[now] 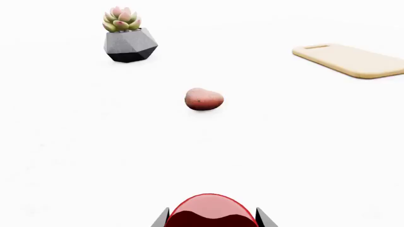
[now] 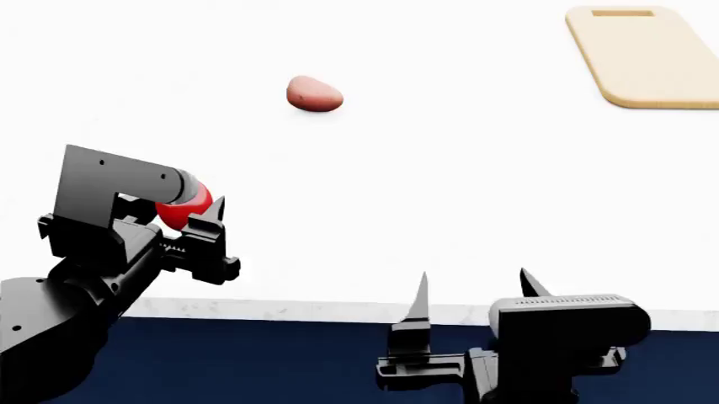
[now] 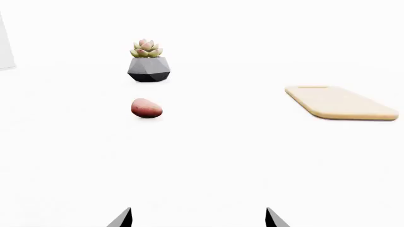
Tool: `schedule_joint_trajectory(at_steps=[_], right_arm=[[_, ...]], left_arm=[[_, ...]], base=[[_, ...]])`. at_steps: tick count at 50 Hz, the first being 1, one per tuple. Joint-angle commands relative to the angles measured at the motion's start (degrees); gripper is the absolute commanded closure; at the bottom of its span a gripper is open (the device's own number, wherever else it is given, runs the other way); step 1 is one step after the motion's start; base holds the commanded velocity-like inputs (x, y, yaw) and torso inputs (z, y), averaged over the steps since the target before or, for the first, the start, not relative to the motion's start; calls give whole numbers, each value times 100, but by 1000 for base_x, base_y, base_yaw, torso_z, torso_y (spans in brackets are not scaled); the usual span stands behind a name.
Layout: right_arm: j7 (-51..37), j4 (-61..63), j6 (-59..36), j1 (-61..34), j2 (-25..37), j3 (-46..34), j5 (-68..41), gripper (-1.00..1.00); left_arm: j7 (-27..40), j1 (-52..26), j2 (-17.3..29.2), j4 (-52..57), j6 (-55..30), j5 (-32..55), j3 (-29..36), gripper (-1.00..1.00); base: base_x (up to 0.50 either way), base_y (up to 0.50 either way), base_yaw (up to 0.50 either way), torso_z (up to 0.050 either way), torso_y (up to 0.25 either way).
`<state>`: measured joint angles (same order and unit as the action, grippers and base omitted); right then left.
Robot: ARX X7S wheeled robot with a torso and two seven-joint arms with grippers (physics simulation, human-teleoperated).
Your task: Place the cherry and the sweet potato on separate cutting boards.
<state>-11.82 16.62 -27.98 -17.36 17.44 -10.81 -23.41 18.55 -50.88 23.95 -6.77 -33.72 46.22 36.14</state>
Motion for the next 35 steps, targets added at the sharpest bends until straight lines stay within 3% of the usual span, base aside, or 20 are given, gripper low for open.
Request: schedule_joint_trajectory(at_steps=[1,8,17,35], right_arm=[[287,440,-1679,-1384,389,271,-980,-100],[533,193,-2039,-1680,477,457,-1408,-100],[597,137,-2241,-1840,671,375,-1419,-100],[486,142,-2289,-1799,725,531,-1506,-100]], left_arm=[[292,30,612,780,-391,350,-168,100],[388,148,947,1033,-496,436,-264,100],[382,-96,1045,1082,-624,545,-378,100],[321,-205,1119,1071,-703,531,-340,100]], base=[[0,0,0,0,0],[0,0,0,0,0],[0,0,0,0,0],[305,0,0,0,0]])
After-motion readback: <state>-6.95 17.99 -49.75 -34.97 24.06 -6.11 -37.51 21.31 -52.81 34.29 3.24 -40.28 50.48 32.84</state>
